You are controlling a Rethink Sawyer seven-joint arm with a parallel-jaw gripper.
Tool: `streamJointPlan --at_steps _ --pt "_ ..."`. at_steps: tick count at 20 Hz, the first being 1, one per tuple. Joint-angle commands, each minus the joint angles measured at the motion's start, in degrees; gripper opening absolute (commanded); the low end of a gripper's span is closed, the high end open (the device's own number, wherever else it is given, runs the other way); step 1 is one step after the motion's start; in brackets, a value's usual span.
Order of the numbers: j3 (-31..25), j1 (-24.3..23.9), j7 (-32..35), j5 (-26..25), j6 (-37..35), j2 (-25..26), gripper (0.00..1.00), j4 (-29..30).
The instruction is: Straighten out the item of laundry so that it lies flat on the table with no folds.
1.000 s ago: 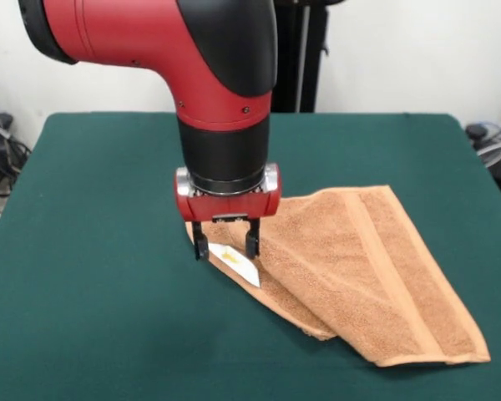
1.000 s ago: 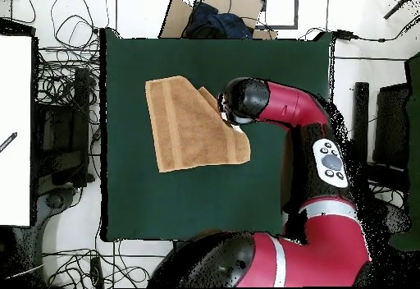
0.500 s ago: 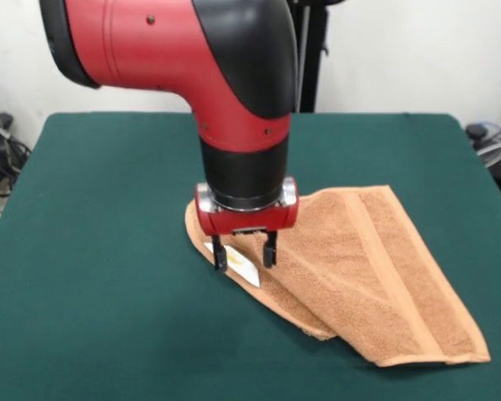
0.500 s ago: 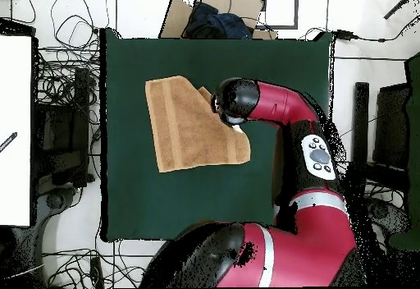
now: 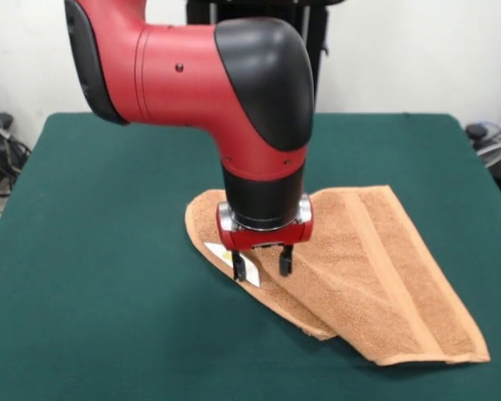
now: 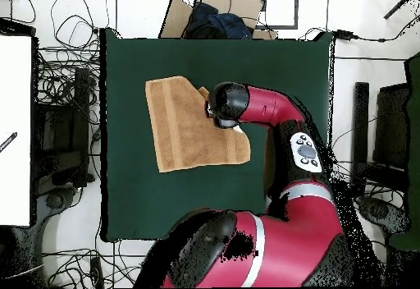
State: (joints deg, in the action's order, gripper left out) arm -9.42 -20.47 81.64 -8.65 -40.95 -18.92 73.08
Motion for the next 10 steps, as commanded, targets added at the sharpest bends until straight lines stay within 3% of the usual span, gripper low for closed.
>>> streamJointPlan --at_steps 1,10 --pt "0.26 0.91 9.95 0.88 0.91 3.51 1.00 -0.31" --pt "0.67 0.67 9.66 1.50 -0.34 3.84 1.00 -1.96"
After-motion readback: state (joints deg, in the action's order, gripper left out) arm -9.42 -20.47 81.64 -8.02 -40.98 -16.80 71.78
